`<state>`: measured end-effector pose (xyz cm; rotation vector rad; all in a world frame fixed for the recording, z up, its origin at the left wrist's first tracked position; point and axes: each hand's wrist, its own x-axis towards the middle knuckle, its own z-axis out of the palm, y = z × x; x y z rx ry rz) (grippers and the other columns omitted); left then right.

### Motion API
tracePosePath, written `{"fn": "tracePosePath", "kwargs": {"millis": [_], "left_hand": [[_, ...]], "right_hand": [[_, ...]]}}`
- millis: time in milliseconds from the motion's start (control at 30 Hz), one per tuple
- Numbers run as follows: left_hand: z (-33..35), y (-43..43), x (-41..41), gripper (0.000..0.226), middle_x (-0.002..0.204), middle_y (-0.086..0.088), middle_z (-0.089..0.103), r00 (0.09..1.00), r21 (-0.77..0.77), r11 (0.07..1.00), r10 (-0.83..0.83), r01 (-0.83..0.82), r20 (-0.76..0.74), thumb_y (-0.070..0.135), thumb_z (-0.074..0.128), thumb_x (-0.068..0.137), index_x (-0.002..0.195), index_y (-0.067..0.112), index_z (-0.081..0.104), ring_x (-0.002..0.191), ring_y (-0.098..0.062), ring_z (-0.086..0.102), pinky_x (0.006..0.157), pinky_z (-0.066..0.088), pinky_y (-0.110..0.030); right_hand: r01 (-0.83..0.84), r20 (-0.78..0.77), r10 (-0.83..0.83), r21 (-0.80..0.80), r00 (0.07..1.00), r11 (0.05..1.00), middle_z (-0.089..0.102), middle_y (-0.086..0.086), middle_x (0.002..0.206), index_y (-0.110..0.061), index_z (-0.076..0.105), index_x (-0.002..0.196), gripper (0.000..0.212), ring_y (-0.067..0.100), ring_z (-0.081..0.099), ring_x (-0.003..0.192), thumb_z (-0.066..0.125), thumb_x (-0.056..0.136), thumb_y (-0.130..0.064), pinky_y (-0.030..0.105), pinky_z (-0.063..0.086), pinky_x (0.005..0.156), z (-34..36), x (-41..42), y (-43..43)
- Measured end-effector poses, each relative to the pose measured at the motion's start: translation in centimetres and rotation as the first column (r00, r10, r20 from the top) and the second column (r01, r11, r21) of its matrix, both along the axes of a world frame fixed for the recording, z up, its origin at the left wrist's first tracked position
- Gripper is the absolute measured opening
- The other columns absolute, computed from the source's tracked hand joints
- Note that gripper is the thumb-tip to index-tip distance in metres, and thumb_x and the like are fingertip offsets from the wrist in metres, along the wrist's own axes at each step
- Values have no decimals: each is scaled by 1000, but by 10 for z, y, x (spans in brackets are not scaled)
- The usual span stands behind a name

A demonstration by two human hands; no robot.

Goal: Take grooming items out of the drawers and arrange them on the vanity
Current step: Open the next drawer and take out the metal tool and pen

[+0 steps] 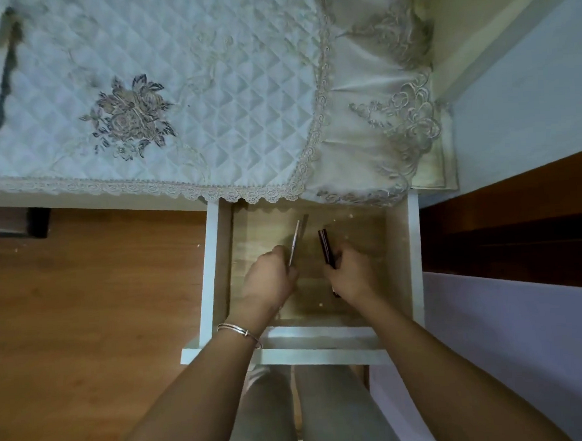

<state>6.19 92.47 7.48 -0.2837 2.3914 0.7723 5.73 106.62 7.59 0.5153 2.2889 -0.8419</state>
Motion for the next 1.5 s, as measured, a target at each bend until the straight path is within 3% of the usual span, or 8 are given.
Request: {"fn": "tracePosePath", "kwargs": {"millis": [167, 300, 433, 567, 700, 867, 1067, 1500], "left_hand": [[53, -25, 4, 13, 79, -2, 63, 983, 91, 995, 56, -40, -175, 22, 56, 85, 92, 12, 58, 76, -24, 61, 67, 48, -33], [90, -52, -6, 4, 73, 0, 61, 924, 112, 984, 172, -142, -342, 18, 59, 82, 80, 16, 57, 68, -18, 58, 60, 42, -22], [114, -79, -45, 4, 66, 13, 54, 842, 151, 959, 284, -241, -458, 18, 59, 84, 86, 20, 56, 62, 0, 53, 55, 38, -11], [117, -113, -94, 14, 76, 1, 59, 788, 126, 935, 348, -332, -508, 13, 56, 85, 95, 8, 64, 69, -16, 56, 64, 39, -20], [111, -144, -131, 14, 79, -9, 63, 811, 78, 945, 314, -318, -494, 12, 56, 85, 91, 3, 65, 74, -21, 56, 66, 42, -30], [106, -172, -161, 14, 81, -14, 66, 838, 60, 955, 285, -291, -465, 10, 56, 84, 91, 1, 65, 78, -28, 61, 72, 48, -35], [98, -182, -165, 14, 68, 2, 52, 866, 83, 962, 269, -259, -422, 12, 58, 86, 95, 4, 62, 74, -19, 51, 67, 36, -25], [107, -163, -84, 22, 85, 2, 59, 851, 27, 988, 146, -154, -505, 20, 48, 92, 108, 12, 59, 74, -18, 57, 58, 43, -27]], "right_hand": [[-51, -154, 26, -159, 988, 986, 54, -11, 73, -17, 56, 96, 15, 6, 52, 64, 62, 82, -14, 23, 43, 56, 42, 2, -8], [-169, -349, 109, -147, 931, 975, 61, -3, 76, -24, 55, 89, 13, 14, 57, 67, 61, 79, -18, 37, 51, 65, 77, -17, -26], [-169, -463, 51, -216, 885, 962, 52, -12, 71, -25, 52, 92, 17, 3, 51, 63, 62, 81, -16, 19, 43, 59, 105, -68, -56], [-89, -454, -56, -292, 889, 952, 43, -8, 65, -12, 55, 100, 17, 9, 46, 59, 57, 83, -10, 21, 44, 60, 114, -121, -88], [18, -399, -140, -293, 906, 956, 45, -8, 66, -2, 55, 110, 24, 2, 45, 55, 56, 87, -8, -1, 36, 38, 114, -159, -111], [106, -393, -177, -195, 902, 975, 55, 3, 88, -1, 54, 115, 29, 1, 44, 56, 56, 88, -12, 2, 37, 38, 107, -181, -136], [103, -428, -145, -121, 892, 987, 61, 13, 102, -1, 50, 122, 38, 19, 57, 85, 58, 88, -16, 23, 44, 71, 98, -183, -152], [4, -485, -50, -96, 873, 995, 56, -6, 100, -13, 57, 117, 29, 8, 55, 93, 54, 89, -15, 21, 43, 85, 107, -86, -92]]}}
